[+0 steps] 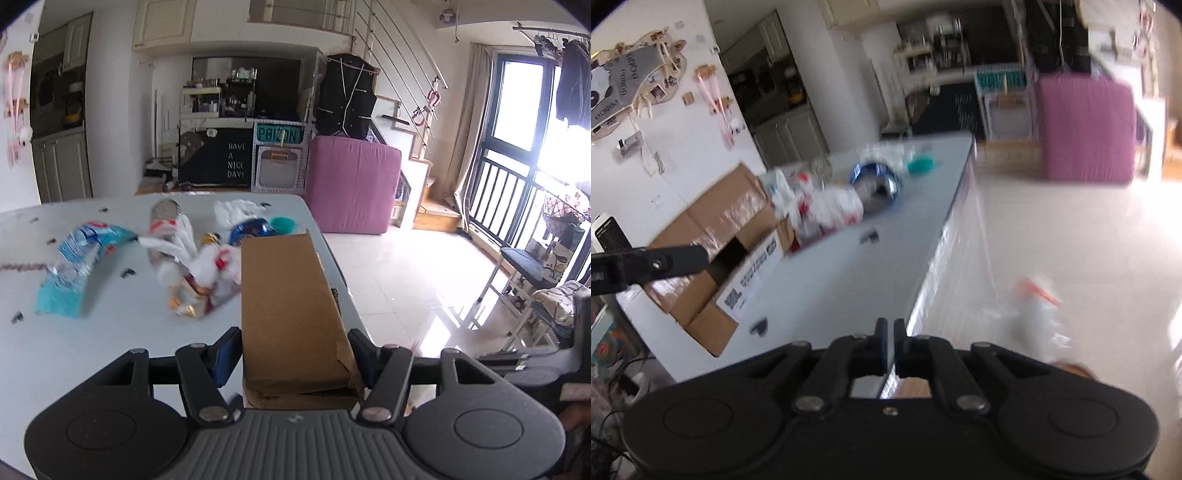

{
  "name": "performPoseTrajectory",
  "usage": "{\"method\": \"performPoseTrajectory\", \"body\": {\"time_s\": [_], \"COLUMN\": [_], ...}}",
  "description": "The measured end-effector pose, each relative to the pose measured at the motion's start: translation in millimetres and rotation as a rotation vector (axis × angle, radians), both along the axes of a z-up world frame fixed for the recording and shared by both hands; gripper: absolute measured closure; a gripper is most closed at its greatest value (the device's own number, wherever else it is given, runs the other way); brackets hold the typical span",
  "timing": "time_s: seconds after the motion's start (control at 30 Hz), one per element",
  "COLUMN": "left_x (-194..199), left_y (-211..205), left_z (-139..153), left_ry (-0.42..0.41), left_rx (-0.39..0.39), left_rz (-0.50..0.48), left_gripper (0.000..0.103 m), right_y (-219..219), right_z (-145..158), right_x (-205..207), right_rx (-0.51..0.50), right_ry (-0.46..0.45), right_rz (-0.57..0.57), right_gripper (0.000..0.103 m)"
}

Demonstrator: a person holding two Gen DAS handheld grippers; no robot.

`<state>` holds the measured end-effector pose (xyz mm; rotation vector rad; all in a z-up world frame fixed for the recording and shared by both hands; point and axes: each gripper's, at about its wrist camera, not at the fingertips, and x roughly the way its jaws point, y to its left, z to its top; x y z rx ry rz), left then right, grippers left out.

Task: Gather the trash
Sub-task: 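Carry the cardboard box in the left gripper toward the yellow bin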

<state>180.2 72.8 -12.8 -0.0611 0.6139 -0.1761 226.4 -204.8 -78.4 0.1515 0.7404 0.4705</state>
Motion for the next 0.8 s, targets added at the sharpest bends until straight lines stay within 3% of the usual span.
{"method": "performPoseTrajectory", "body": {"time_s": [0.17, 0.4, 0.8], "left_x": [6.2, 22.1, 50.4], "left_y": [-10.5, -48.4, -151.3], "left_z": [-2.8, -13.0, -43.1], "left_ry": [0.020, 0.039, 0.111], "left_rx": [-0.003, -0.044, -0.078], "left_rz": [-0.015, -0.095, -0.234], "left_gripper": [0.041, 0.041, 0.041], "right_y": [-45.6, -107.7, -140.2], "right_z": [-27.0, -67.0, -92.3], "right_x": [-20.9, -32.2, -11.7], "right_rx": [0.064, 0.054, 0.002], "right_ry": [0.045, 0.132, 0.180], "right_rz": [-0.101, -0.290, -0.335], "right_gripper": [0.100, 0.100, 0.097]}}
